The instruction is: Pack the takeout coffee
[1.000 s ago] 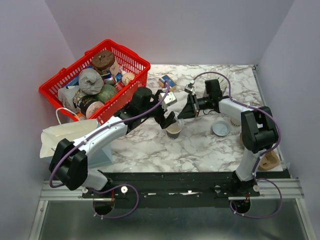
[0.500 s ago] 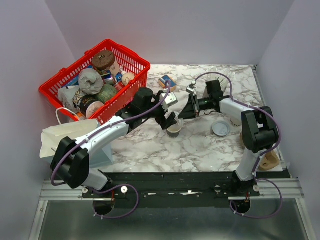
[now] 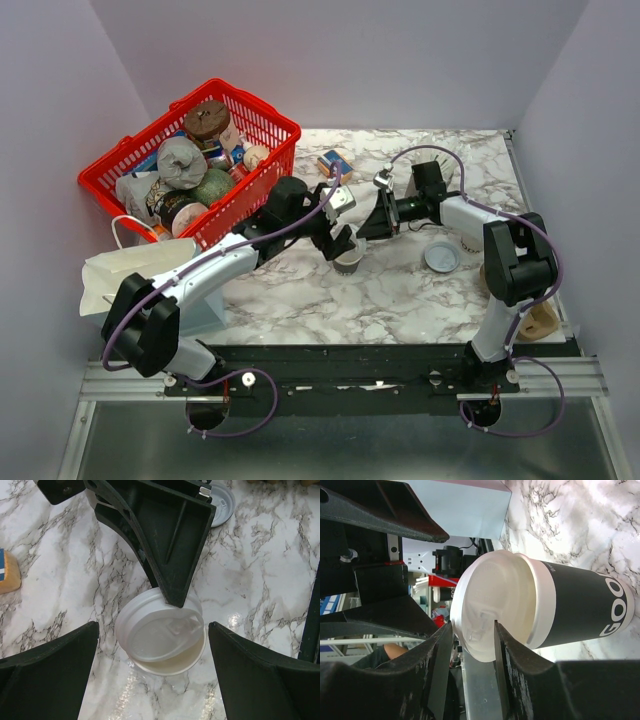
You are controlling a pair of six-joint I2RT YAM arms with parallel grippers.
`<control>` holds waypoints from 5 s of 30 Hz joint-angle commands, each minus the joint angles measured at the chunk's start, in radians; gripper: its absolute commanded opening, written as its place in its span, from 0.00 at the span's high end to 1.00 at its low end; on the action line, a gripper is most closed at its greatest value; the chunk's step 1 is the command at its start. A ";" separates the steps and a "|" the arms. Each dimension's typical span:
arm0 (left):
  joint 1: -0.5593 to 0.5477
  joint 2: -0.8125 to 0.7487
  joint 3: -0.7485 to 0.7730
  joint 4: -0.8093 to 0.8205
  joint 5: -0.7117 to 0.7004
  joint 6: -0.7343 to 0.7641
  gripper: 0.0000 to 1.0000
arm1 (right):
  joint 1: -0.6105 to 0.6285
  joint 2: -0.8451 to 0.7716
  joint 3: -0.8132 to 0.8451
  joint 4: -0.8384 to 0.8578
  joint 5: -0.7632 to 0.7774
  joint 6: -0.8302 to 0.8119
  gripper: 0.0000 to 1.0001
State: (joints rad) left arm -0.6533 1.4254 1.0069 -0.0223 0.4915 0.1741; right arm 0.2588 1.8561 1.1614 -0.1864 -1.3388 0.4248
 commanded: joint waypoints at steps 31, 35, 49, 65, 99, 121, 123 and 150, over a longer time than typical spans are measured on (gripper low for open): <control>-0.009 0.079 0.001 0.107 0.022 -0.053 0.02 | -0.043 0.005 0.041 -0.159 0.110 -0.112 0.50; -0.011 0.075 -0.005 0.105 0.019 -0.053 0.02 | -0.043 0.006 0.044 -0.174 0.135 -0.132 0.49; -0.011 0.060 -0.024 0.102 0.004 -0.056 0.03 | -0.041 -0.001 0.047 -0.203 0.173 -0.158 0.48; -0.008 0.032 -0.033 0.088 -0.070 -0.035 0.02 | -0.023 -0.026 0.057 -0.239 0.207 -0.188 0.51; 0.044 -0.092 -0.128 -0.065 -0.266 -0.149 0.02 | 0.023 -0.047 0.107 -0.334 0.320 -0.279 0.51; 0.069 -0.112 -0.154 -0.071 -0.404 -0.200 0.05 | 0.069 -0.052 0.129 -0.375 0.408 -0.310 0.50; 0.073 -0.120 -0.154 -0.077 -0.409 -0.205 0.05 | 0.071 -0.051 0.136 -0.383 0.414 -0.311 0.50; 0.100 -0.163 -0.245 -0.019 -0.318 -0.271 0.05 | 0.154 -0.035 0.248 -0.501 0.656 -0.383 0.46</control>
State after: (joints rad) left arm -0.5617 1.2865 0.7872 -0.0677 0.1192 -0.0643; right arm 0.4080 1.8214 1.3739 -0.6571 -0.7326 0.0658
